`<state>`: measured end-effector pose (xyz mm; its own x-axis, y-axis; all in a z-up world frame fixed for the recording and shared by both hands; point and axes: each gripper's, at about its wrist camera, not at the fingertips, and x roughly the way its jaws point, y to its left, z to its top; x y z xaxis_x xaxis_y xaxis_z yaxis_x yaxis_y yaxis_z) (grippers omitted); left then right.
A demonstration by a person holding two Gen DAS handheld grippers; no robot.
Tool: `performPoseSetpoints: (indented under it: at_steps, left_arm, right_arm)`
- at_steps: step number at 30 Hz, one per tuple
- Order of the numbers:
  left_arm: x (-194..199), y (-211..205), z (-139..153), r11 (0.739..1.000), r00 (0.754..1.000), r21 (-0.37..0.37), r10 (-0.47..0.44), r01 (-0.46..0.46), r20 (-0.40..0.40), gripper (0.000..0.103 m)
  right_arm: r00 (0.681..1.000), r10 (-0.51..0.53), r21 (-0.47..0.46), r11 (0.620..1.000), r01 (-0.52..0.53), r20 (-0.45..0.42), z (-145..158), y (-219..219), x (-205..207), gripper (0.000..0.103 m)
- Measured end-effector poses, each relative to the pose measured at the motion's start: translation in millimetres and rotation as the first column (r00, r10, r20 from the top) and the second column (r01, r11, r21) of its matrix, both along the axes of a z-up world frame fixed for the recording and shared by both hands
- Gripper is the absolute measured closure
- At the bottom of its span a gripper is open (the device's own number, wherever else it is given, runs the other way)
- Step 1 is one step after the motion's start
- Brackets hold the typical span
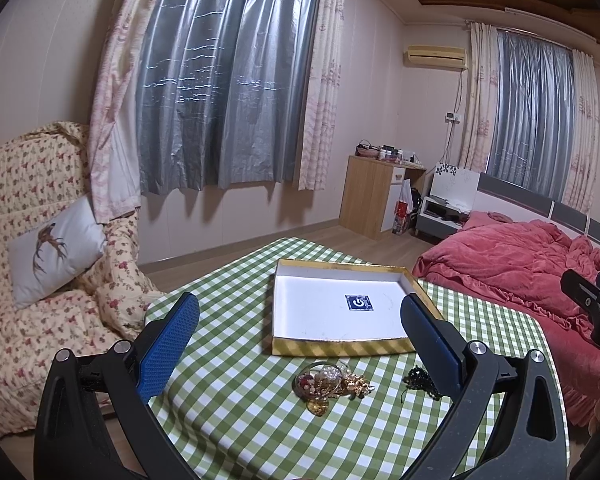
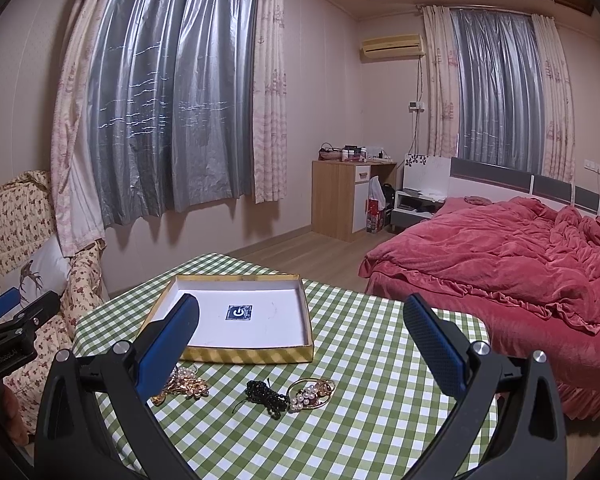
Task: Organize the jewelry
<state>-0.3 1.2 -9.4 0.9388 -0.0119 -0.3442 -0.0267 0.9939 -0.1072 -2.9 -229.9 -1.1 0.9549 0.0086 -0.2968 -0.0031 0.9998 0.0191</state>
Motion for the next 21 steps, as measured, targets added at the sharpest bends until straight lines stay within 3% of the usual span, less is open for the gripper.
performPoseSetpoints:
  at_steps: [21]
  left_arm:
    - [12, -3, -14, 0.999, 0.998, 0.048, -0.007, 0.010, -0.060, 0.005]
  right_arm:
    - [0.999, 0.005, -0.002, 1.000, -0.005, -0.051, -18, 0, 14, 0.103]
